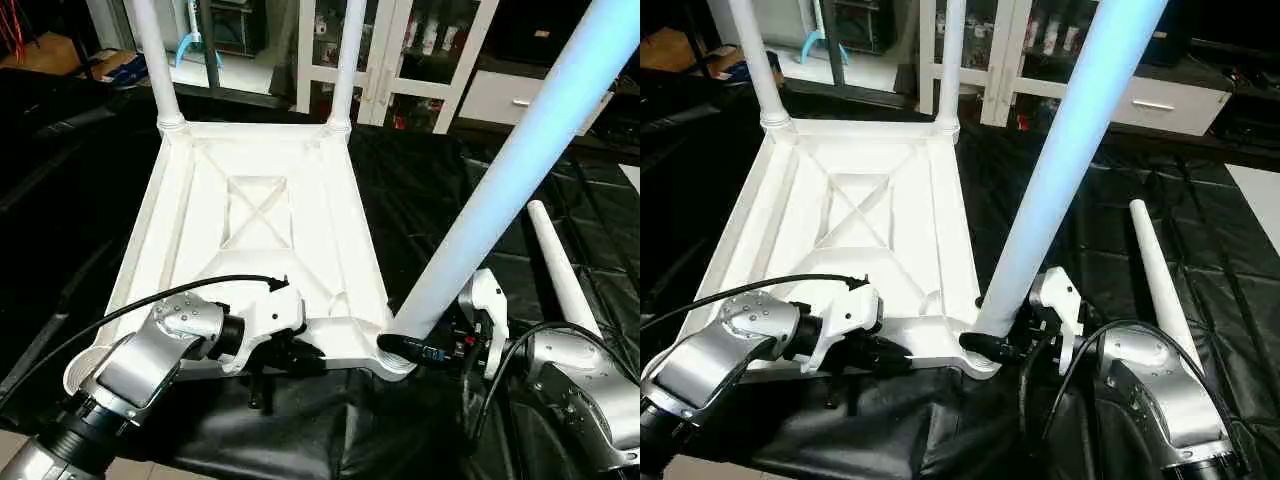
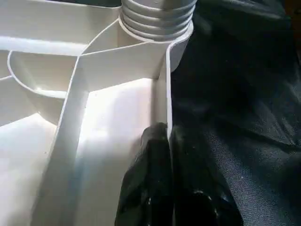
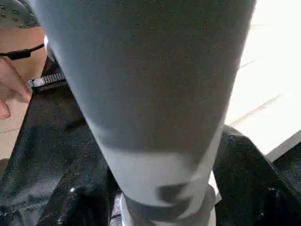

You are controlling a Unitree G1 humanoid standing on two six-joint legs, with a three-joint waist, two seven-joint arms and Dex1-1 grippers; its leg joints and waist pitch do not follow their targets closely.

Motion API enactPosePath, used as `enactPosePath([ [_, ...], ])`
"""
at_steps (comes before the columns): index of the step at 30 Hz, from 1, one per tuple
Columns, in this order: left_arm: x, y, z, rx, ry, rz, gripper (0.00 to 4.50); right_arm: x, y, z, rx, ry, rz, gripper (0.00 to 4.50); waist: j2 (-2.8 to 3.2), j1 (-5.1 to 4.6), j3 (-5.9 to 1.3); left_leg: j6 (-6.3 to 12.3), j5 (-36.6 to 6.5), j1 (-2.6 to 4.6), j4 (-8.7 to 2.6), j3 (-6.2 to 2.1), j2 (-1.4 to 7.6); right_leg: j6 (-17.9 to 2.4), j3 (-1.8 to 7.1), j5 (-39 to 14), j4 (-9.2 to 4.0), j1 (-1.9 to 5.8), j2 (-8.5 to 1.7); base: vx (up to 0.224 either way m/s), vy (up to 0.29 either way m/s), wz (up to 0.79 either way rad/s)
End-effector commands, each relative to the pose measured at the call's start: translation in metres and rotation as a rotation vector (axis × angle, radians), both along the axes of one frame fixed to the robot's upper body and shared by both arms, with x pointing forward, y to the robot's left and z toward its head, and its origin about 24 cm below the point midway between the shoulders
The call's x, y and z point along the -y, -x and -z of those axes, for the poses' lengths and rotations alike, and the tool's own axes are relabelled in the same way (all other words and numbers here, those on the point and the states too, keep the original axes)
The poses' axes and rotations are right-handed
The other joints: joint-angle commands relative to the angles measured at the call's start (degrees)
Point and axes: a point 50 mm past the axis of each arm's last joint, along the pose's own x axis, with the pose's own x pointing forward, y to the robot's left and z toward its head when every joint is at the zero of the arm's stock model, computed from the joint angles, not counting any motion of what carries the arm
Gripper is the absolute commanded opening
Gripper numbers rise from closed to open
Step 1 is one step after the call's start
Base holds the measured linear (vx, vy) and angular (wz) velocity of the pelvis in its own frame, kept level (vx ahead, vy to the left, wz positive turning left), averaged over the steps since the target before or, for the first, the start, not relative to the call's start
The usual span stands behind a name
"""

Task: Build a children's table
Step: Rotate leg to tighten

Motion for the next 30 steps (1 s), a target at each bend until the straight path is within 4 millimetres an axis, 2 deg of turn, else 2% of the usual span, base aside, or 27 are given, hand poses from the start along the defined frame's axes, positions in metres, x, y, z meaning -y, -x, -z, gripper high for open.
enactPosePath([
  [1, 0.005, 0.011, 0.005, -0.062, 0.001, 0.077, 0.0, 0.008, -0.004, -0.008, 0.021, 0.003, 0.016, 2.5, -0.04, -0.05, -3.07, 4.25, -7.6, 1.05, -4.71, -2.0, 4.41, -14.6, 1.85, -9.9, -2.58, 2.07, -3.54, 0.0, 0.0, 0.0],
  [3, 0.005, 0.011, 0.006, -0.063, -0.001, 0.078, 0.0, 0.008, -0.003, -0.008, 0.017, -0.003, 0.015, 2.42, 0.17, 0.0, -3.07, 4.23, -8.0, 1.11, -4.72, -2.04, 4.44, -14.7, 1.84, -10.6, -2.61, 2.09, -3.57, 0.0, 0.0, 0.0],
  [6, 0.005, 0.011, 0.006, -0.066, -0.003, 0.079, 0.0, 0.009, -0.004, -0.007, 0.019, -0.004, 0.03, 2.11, 0.05, -0.05, -3.01, 3.87, -8.7, 1.11, -4.75, -2.03, 4.44, -14.6, 1.85, -11.5, -2.75, 2.07, -3.57, 0.0, 0.0, 0.0],
  [8, 0.005, 0.011, 0.007, -0.067, -0.008, 0.077, 0.0, 0.01, -0.005, -0.005, 0.019, 0.006, 0.051, 2.09, 0.02, -0.05, -3.03, 3.68, -8.7, 1.09, -4.75, -2.03, 4.43, -14.5, 1.85, -11.7, -2.73, 2.07, -3.55, 0.0, 0.0, 0.0],
  [10, 0.005, 0.009, 0.009, -0.067, -0.023, 0.041, 0.0, 0.012, -0.012, 0.001, 0.042, 0.054, 0.164, 2.03, 0.08, -0.19, -2.92, 3.29, -9.2, 1.07, -4.85, -2.03, 4.42, -14.3, 1.86, -12.4, -2.88, 1.93, -3.54, 0.0, 0.0, 0.0],
  [11, 0.006, 0.007, 0.01, -0.064, -0.032, 0.011, 0.0, 0.013, -0.017, 0.005, 0.058, 0.088, 0.238, 2.01, 0.05, -0.29, -2.92, 2.76, -9.3, 1.0, -4.87, -2.07, 4.47, -14.1, 1.85, -12.9, -2.83, 1.92, -3.54, 0.0, 0.0, 0.0],
  [12, 0.011, -0.002, 0.013, -0.056, -0.038, -0.098, 0.0, 0.016, -0.029, 0.013, 0.087, 0.155, 0.437, 1.99, 0.07, -0.56, -2.73, 1.6, -10.9, 1.13, -5.0, -2.0, 4.48, -14.0, 1.88, -15.1, -3.12, 1.6, -3.55, 0.0, 0.0, 0.0],
  [13, 0.012, -0.004, 0.013, -0.053, -0.038, -0.127, 0.0, 0.017, -0.032, 0.015, 0.092, 0.17, 0.489, 1.99, -0.11, -1.03, -2.68, -0.05, -12.3, 0.8, -5.19, -2.24, 4.21, -13.0, 1.82, -18.3, -3.28, 1.76, -3.51, 0.0, 0.0, 0.0],
  [14, 0.02, -0.018, 0.014, -0.014, -0.031, -0.278, 0.0, 0.023, -0.043, 0.022, 0.089, 0.214, 0.737, 1.94, -0.06, -1.27, -2.62, -0.92, -13.6, 0.69, -5.35, -2.45, 4.11, -12.2, 1.73, -20.5, -3.42, 1.74, -3.45, -0.056, 0.004, -0.09],
  [15, 0.023, -0.024, 0.014, 0.004, -0.024, -0.341, 0.0, 0.025, -0.046, 0.024, 0.083, 0.234, 0.835, 1.91, -0.13, -1.87, -2.59, -2.84, -16.0, 0.76, -5.35, -2.69, 4.01, -10.8, 1.68, -24.1, -3.78, 1.45, -3.39, -0.056, 0.004, -0.09],
  [16, 0.023, -0.024, 0.014, 0.004, -0.024, -0.341, 0.0, 0.025, -0.046, 0.024, 0.083, 0.234, 0.835, 1.9, -0.34, -2.18, -2.83, -3.55, -18.2, 0.83, -5.35, -3.05, 3.89, -9.2, 1.54, -27.0, -4.08, 1.57, -3.49, -0.053, 0.016, -0.1],
  [17, 0.028, -0.033, 0.012, 0.027, 0.002, -0.436, 0.0, 0.028, -0.049, 0.028, 0.091, 0.312, 0.949, 1.9, -0.52, -2.27, -2.93, -3.47, -18.5, 0.72, -5.33, -3.14, 3.91, -8.5, 1.57, -27.3, -4.16, 1.68, -3.54, 0.0, 0.0, 0.0],
  [18, 0.04, -0.048, 0.007, 0.067, 0.051, -0.601, 0.0, 0.025, -0.052, 0.033, 0.107, 0.386, 1.106, 1.9, -0.4, -2.31, -2.87, -3.34, -18.3, 0.81, -5.27, -2.97, 3.83, -7.9, 1.68, -26.8, -4.33, 1.26, -3.33, 0.0, 0.0, 0.0],
  [19, 0.048, -0.054, 0.004, 0.072, 0.084, -0.659, 0.0, 0.017, -0.055, 0.034, 0.118, 0.383, 1.146, 1.89, -0.72, -2.45, -2.9, -3.25, -18.7, 1.11, -4.89, -2.58, 3.41, -7.3, 1.73, -27.6, -4.74, 0.63, -3.02, 0.0, 0.0, 0.0],
  [21, 0.052, -0.057, 0.002, 0.071, 0.103, -0.685, 0.0, 0.01, -0.057, 0.034, 0.123, 0.368, 1.16, 1.89, -0.7, -1.89, -3.31, -1.93, -17.7, 1.33, -4.57, -2.43, 3.23, -6.2, 1.86, -27.2, -5.02, 0.6, -3.17, 0.0, 0.0, 0.0],
  [22, 0.058, -0.06, 0.0, 0.082, 0.112, -0.691, 0.0, 0.0, -0.059, 0.033, 0.127, 0.351, 1.159, 1.89, -0.85, -1.67, -3.38, -0.71, -15.8, 0.7, -4.71, -2.47, 3.35, -6.0, 1.85, -24.6, -4.68, 1.11, -3.17, 0.0, 0.0, 0.0],
  [24, 0.068, -0.06, -0.004, 0.093, 0.111, -0.652, 0.0, -0.017, -0.064, 0.03, 0.133, 0.291, 1.135, 1.89, -0.81, -1.7, -3.35, 0.2, -14.5, 0.27, -4.75, -2.4, 3.3, -6.0, 1.8, -23.4, -4.54, 1.08, -3.17, 0.0, 0.0, 0.0],
  [26, 0.069, -0.06, -0.005, 0.105, 0.1, -0.63, 0.0, -0.021, -0.065, 0.029, 0.136, 0.272, 1.116, 1.89, -0.57, -1.6, -3.57, 0.82, -13.0, 0.38, -4.71, -2.41, 3.45, -6.6, 1.71, -20.3, -4.14, 1.27, -3.13, 0.0, 0.0, 0.0],
  [28, 0.069, -0.059, -0.004, 0.095, 0.096, -0.63, 0.0, -0.022, -0.066, 0.028, 0.145, 0.264, 1.133, 1.89, -0.51, -1.6, -3.56, 1.63, -11.1, 0.19, -4.66, -2.28, 3.5, -7.8, 1.68, -16.1, -3.74, 1.51, -3.03, 0.0, 0.0, 0.0],
  [29, 0.067, -0.056, -0.002, 0.109, 0.078, -0.59, 0.0, -0.028, -0.066, 0.021, 0.143, 0.16, 1.078, 1.89, -0.35, -1.58, -3.61, 2.02, -10.1, 0.27, -4.57, -2.18, 3.48, -8.6, 1.67, -14.1, -3.57, 1.55, -2.98, 0.0, 0.0, 0.0],
  [30, 0.062, -0.05, 0.003, 0.11, 0.047, -0.535, 0.0, -0.039, -0.064, 0.008, 0.141, -0.013, 0.969, 2.24, -0.2, -1.59, -3.68, 2.79, -10.1, 0.29, -4.56, -2.15, 3.55, -9.3, 1.68, -12.6, -3.49, 1.65, -3.05, 0.0, 0.0, 0.0],
])
